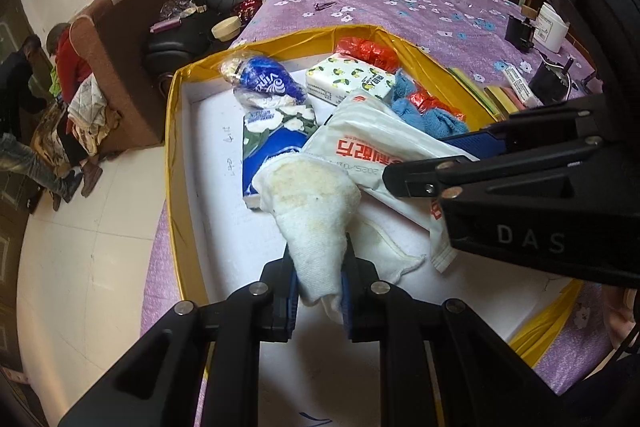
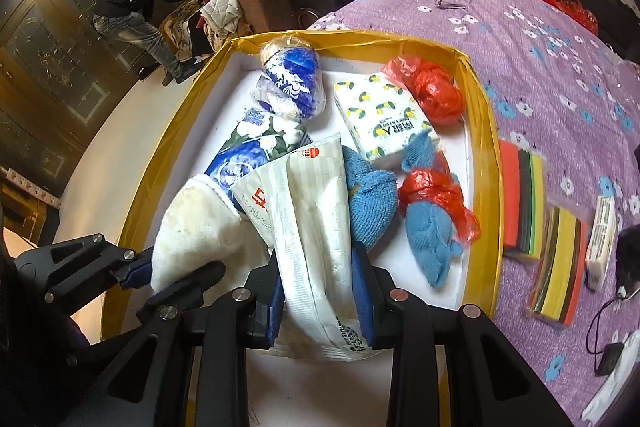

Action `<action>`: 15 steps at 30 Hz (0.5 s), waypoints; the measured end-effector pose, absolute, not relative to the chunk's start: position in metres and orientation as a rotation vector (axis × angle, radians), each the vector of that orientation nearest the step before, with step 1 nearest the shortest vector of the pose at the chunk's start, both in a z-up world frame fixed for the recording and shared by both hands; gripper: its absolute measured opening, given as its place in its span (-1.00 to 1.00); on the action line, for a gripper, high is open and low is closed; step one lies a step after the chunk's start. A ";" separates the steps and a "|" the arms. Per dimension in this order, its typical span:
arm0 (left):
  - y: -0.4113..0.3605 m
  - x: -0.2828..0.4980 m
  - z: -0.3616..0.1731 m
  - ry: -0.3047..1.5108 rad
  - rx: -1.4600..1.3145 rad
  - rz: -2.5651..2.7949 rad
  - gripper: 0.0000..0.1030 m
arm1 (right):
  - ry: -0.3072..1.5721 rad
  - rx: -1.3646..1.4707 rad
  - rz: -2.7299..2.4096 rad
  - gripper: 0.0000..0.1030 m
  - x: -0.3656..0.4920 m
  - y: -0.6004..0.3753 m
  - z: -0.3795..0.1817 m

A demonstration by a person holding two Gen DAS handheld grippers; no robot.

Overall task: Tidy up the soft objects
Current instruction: 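Carry the white bag and white cloth over the tray and lower them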

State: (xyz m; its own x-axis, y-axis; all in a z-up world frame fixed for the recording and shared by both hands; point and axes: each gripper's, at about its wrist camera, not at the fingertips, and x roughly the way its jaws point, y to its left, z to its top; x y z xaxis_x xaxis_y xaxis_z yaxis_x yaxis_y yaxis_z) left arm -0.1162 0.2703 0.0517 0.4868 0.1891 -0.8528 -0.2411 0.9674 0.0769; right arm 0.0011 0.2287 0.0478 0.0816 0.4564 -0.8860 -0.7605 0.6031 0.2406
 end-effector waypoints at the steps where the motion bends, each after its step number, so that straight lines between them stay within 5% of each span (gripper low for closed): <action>1: 0.270 -0.116 0.052 1.026 -0.046 0.263 -0.67 | 1.172 -0.321 0.933 -0.34 0.002 0.230 0.047; 15: 0.264 -0.109 0.053 0.988 0.061 0.296 -0.61 | 1.140 -0.362 0.920 -0.30 0.000 0.229 0.049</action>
